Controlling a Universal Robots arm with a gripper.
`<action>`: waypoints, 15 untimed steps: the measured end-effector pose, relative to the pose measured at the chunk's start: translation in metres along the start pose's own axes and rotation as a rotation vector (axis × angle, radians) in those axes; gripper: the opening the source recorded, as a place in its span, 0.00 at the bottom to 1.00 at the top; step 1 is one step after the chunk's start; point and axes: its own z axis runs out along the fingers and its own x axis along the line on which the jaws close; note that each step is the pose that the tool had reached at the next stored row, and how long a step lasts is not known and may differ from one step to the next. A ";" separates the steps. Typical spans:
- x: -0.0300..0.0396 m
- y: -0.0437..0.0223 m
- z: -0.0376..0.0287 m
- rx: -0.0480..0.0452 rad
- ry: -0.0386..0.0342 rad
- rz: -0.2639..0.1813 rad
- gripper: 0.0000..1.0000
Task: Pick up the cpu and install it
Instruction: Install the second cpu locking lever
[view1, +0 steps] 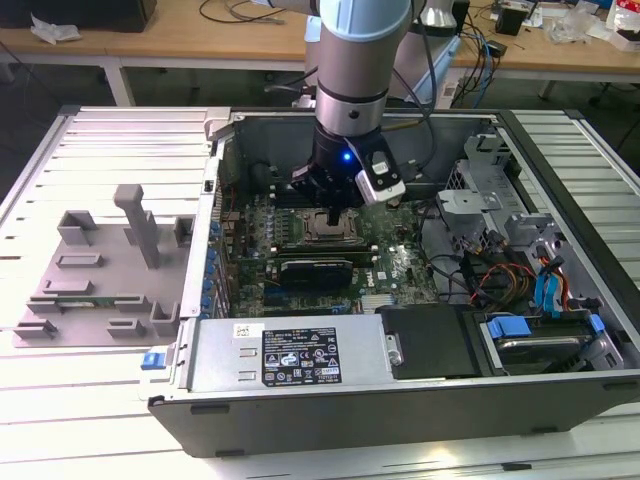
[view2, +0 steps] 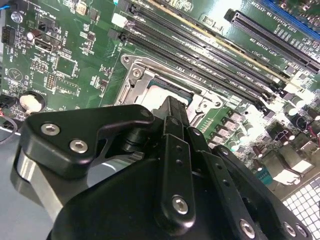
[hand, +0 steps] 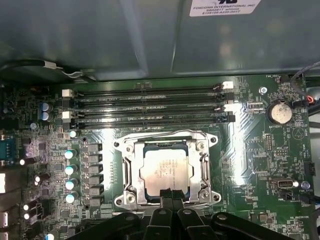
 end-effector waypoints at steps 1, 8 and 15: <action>0.0000 0.0004 0.0000 0.0051 -0.0002 0.000 0.11; 0.0005 0.0091 0.0004 0.0619 -0.0031 0.000 0.11; 0.0010 0.0185 0.0009 0.1148 -0.0060 0.000 0.11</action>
